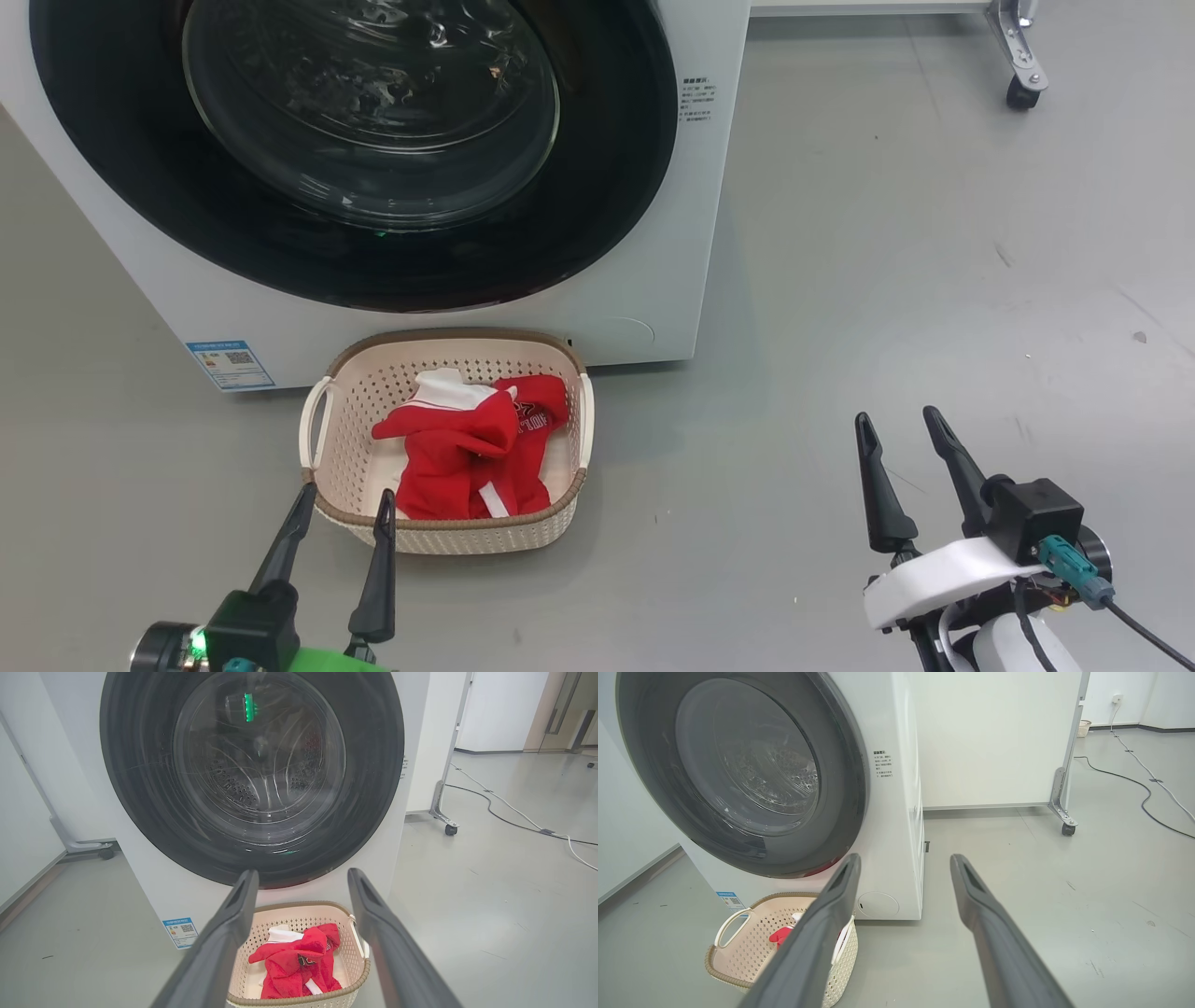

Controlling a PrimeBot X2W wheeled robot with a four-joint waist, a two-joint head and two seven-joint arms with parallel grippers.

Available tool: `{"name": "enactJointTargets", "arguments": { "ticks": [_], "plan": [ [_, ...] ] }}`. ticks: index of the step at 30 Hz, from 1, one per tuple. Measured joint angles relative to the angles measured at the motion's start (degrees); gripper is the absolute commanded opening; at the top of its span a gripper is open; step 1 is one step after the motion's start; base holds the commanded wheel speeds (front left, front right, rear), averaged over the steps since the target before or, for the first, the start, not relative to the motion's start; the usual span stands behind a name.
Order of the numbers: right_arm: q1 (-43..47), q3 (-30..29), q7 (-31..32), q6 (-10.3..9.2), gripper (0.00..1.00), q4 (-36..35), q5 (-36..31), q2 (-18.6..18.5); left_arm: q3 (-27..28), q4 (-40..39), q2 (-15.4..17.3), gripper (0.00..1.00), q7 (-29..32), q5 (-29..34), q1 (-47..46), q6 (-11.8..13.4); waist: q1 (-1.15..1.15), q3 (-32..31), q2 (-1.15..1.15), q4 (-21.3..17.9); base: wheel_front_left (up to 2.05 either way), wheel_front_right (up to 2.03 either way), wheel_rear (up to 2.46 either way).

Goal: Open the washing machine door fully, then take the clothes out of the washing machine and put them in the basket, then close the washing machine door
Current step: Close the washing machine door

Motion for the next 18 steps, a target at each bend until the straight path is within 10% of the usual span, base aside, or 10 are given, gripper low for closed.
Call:
{"name": "enactJointTargets", "arguments": {
  "ticks": [18],
  "plan": [
    [4.81, -0.53, 0.00, -1.09, 1.00, -4.09, -0.34, 0.14, -0.55, -1.79, -0.02, 1.00, 1.01, -0.05, 2.06, 0.21, 0.00, -1.93, 0.00, -0.15, 0.00, 0.00, 0.00]
  ]
}}
